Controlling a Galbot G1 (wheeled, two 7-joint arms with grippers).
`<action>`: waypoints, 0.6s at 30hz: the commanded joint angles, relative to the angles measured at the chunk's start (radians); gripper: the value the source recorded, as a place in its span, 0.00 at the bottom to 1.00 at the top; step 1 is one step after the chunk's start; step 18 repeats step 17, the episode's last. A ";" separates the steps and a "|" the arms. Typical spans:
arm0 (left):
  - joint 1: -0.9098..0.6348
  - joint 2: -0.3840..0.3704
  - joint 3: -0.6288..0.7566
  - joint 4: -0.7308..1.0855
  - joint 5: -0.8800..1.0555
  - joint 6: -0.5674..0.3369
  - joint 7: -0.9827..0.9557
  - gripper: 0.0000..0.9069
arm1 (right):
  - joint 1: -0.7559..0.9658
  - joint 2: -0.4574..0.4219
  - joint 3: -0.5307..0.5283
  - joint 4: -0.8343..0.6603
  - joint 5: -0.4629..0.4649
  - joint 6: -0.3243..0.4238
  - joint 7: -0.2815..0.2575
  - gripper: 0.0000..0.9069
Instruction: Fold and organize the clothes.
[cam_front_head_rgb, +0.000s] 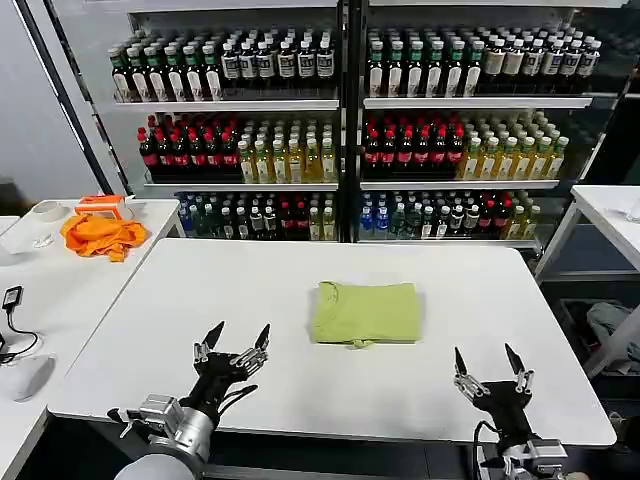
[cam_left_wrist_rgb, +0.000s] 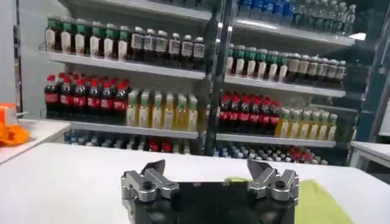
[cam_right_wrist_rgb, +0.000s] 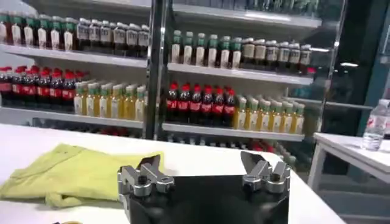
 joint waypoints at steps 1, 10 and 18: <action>-0.012 0.008 0.005 0.008 0.001 -0.001 0.003 1.00 | -0.057 0.025 0.024 0.059 -0.029 0.009 0.001 1.00; -0.044 0.020 0.021 0.029 -0.008 -0.005 0.006 1.00 | -0.064 0.033 0.034 0.067 -0.032 0.012 -0.001 1.00; -0.052 0.024 0.027 0.031 -0.006 -0.009 0.011 1.00 | -0.076 0.029 0.047 0.078 -0.035 0.002 0.002 1.00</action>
